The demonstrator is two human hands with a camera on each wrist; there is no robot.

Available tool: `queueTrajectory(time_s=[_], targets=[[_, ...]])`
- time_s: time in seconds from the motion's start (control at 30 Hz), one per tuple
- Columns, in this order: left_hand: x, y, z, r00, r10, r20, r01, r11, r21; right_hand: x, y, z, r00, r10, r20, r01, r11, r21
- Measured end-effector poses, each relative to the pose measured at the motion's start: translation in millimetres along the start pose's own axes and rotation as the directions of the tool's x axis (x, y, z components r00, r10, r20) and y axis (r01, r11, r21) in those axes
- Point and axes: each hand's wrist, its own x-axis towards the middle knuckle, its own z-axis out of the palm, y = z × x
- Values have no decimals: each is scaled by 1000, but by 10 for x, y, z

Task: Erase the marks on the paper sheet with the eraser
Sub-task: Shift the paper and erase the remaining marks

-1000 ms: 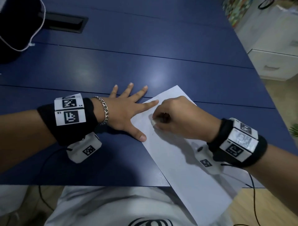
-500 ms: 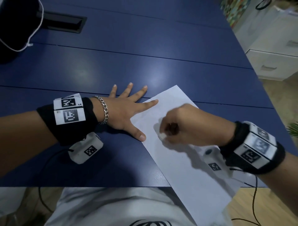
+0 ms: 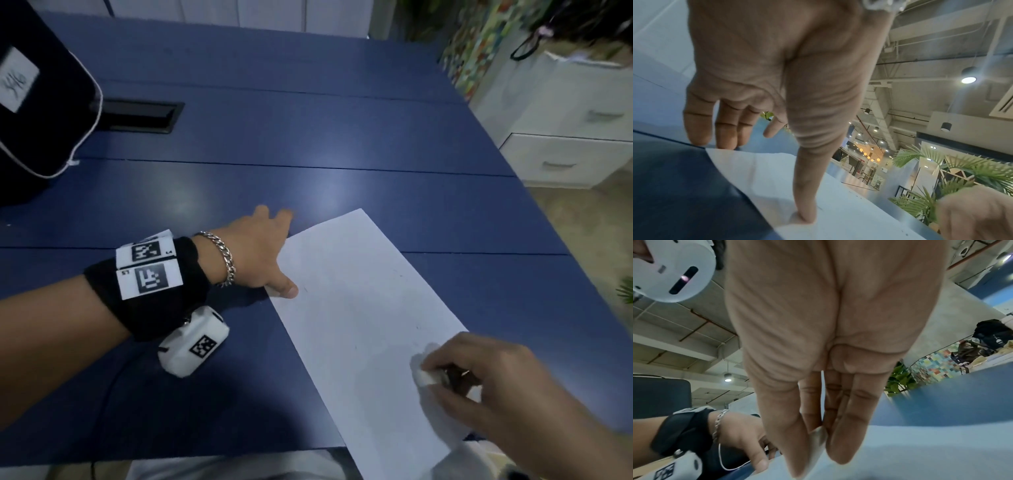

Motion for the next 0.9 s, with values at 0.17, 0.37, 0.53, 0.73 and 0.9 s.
queueTrajectory(time_s=[0.17, 0.37, 0.53, 0.73, 0.9], targets=[[139, -46, -125, 998, -17, 63, 26, 989, -143, -14, -30, 150, 1000, 13, -7, -13, 1000, 14], [287, -180, -115, 995, 63, -71, -86, 919, -385, -42, -126, 231, 999, -30, 25, 29, 999, 16], [295, -199, -65, 976, 128, -178, -209, 788, -579, -46, -321, 318, 987, -96, 129, 95, 995, 13], [284, -130, -102, 950, 211, -229, -298, 829, -473, 48, -157, 221, 999, -20, -31, 19, 1000, -9], [319, -145, -49, 926, 181, -331, -312, 860, -403, 112, -257, 264, 998, -70, 6, 70, 997, -19]])
